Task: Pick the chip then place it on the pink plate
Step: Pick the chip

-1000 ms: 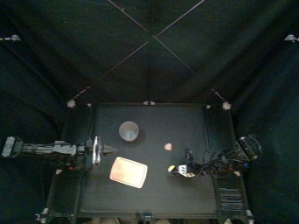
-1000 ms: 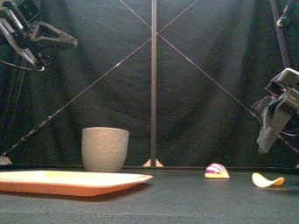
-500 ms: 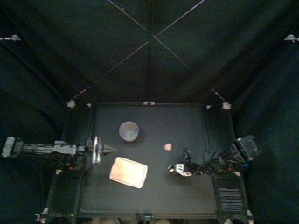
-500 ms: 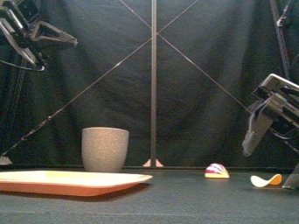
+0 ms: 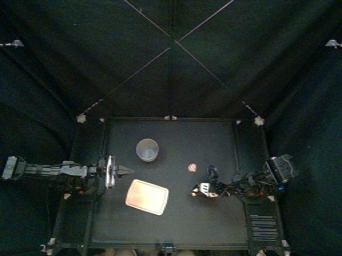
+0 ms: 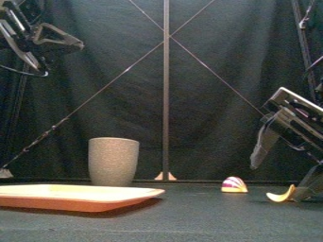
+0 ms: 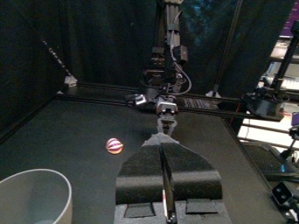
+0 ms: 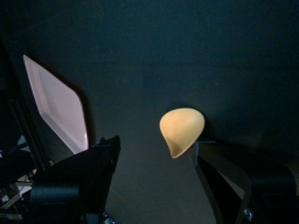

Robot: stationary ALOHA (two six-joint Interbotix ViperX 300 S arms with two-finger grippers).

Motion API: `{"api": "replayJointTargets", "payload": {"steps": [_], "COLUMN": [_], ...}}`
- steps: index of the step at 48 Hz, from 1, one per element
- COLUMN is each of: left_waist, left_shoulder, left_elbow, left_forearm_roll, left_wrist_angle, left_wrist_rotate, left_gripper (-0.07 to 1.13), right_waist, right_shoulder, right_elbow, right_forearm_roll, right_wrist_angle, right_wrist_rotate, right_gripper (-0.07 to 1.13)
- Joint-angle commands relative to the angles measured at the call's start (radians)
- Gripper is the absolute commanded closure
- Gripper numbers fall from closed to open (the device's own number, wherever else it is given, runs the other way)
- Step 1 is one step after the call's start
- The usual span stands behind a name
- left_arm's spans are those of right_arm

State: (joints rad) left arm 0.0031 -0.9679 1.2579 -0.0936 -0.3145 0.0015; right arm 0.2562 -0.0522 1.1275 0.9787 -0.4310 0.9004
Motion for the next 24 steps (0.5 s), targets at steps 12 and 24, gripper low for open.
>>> {"api": "replayJointTargets", "payload": {"steps": [12,24], "left_waist": [0.000,0.000], "left_shoulder": [0.002,0.000], "left_elbow": [-0.020,-0.020], "left_forearm_roll": [0.005,0.006], "left_wrist_angle": [-0.011,-0.011], "left_wrist_rotate": [0.002,0.000], "left_gripper": [1.06,1.06], "right_waist": [-0.057,-0.063], "right_shoulder": [0.012,0.008], "right_elbow": [-0.002,-0.057], "right_forearm_roll": [-0.066,-0.184], "right_wrist_angle": [0.023,0.029], "right_wrist_rotate": [-0.009,-0.011], "right_gripper": [0.39,0.58]}}
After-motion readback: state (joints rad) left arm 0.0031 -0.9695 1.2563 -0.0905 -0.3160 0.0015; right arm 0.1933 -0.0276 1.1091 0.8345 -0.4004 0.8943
